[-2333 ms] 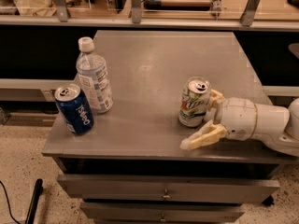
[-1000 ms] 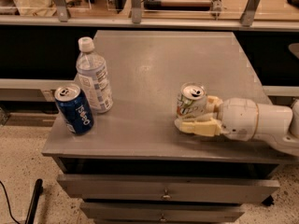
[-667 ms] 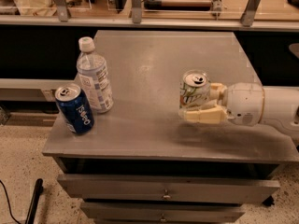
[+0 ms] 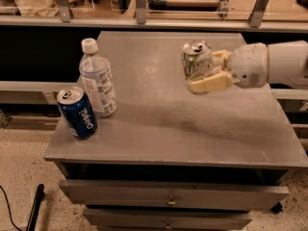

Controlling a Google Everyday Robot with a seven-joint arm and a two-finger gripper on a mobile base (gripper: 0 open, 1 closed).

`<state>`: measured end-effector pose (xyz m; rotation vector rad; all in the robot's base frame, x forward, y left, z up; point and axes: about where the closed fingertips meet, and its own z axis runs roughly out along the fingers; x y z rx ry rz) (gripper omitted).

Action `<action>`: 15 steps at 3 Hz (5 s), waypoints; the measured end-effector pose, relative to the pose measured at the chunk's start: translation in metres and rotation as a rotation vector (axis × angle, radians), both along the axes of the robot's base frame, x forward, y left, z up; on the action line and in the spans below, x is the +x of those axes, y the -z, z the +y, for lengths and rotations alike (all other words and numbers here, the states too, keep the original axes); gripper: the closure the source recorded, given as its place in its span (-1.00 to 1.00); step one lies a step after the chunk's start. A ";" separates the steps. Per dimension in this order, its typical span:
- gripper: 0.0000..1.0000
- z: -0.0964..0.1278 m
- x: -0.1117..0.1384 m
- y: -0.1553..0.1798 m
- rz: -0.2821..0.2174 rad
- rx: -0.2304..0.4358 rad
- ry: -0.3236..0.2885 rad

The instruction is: Knock 7up can over

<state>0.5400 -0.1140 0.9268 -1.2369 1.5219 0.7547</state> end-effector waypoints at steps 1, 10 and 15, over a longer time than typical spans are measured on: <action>1.00 0.007 0.023 -0.010 -0.009 -0.162 -0.041; -1.00 0.052 0.029 0.078 0.145 -0.920 -0.362; -1.00 0.041 0.008 0.066 0.205 -0.517 -0.257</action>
Offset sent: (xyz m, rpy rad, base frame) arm 0.0483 0.0473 -0.0227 -0.7942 -0.0536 0.2557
